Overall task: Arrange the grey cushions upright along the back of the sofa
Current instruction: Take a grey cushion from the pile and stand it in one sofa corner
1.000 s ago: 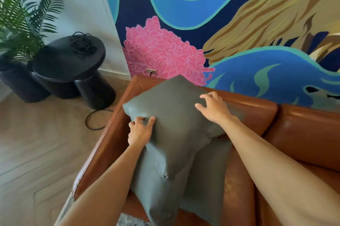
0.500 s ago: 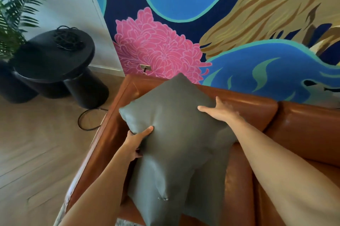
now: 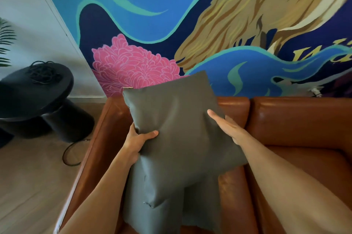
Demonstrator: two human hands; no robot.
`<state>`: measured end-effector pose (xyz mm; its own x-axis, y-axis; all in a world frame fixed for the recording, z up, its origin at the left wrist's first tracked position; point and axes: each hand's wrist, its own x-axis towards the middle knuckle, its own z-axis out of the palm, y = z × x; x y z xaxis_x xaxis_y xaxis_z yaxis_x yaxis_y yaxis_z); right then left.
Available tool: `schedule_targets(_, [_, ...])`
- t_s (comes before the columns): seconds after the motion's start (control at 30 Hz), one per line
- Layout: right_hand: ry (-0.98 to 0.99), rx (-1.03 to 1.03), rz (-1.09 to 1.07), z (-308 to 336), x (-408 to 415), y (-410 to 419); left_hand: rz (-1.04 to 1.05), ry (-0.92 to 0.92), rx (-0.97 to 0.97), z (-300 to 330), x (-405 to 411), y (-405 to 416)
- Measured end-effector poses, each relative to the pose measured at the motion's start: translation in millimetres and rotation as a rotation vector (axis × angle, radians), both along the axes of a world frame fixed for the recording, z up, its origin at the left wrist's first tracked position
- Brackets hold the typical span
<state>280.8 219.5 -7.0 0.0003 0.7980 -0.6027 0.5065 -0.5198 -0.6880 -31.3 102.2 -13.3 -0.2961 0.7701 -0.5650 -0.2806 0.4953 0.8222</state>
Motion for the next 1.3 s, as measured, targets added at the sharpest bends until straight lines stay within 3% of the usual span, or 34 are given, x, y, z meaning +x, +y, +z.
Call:
schedule_targets(0.23, [0.142,0.11,-0.205,32.5,107.9,-60.6,-0.192,0.01,0.071,13.4,81.3,1.1])
schedule_targets(0.6, [0.28,0.137,-0.422,64.3,317.4,-189.0,-0.498,0.028,0.238,57.4,287.8,-45.2])
schedule_targets(0.83, [0.371,0.258,-0.59,74.1,410.1,-244.5,-0.574,0.011,0.316,77.1,394.4,-54.1])
schedule_targets(1.07, [0.371,0.266,-0.702,84.0,484.7,-263.5,-0.64,0.047,0.379,83.8,487.2,-46.5])
schedule_targets(1.3, [0.308,0.182,-0.733,72.5,583.1,-238.2,-0.639,0.023,0.38,49.2,593.1,-3.8])
